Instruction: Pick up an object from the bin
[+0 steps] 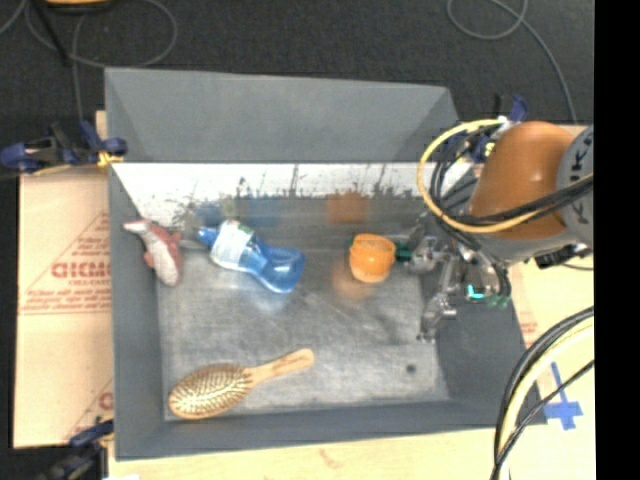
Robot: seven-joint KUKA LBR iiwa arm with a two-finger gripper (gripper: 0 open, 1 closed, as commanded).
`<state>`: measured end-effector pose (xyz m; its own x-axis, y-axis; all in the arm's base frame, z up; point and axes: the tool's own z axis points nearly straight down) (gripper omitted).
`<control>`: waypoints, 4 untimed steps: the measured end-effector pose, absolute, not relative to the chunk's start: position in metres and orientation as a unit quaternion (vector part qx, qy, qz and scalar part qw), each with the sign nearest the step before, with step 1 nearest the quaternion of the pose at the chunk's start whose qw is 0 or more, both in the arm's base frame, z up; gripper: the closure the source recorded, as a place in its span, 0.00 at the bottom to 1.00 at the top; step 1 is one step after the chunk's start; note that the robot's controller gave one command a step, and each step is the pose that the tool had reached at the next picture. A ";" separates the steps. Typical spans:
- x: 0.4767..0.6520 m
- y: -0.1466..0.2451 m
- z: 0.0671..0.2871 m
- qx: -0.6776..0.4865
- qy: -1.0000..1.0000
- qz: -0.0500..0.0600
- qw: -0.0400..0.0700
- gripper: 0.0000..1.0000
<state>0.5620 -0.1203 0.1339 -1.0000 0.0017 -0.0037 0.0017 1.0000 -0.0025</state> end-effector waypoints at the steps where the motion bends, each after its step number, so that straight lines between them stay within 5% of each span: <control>1: 0.599 -0.133 0.131 -0.028 1.000 -0.001 0.001 0.00; 2: 0.624 -0.139 0.124 0.001 1.000 0.000 0.004 0.00; 3: 0.622 -0.104 0.091 0.118 0.993 -0.001 0.004 0.00; 4: 0.637 -0.088 0.076 0.044 0.999 -0.001 -0.001 0.00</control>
Offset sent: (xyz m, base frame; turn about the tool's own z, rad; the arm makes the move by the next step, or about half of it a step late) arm 0.0591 -0.0195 -0.0222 0.2372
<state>0.6367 -0.0877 0.0758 -0.9961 0.0884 0.0024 0.0884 0.9961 -0.0023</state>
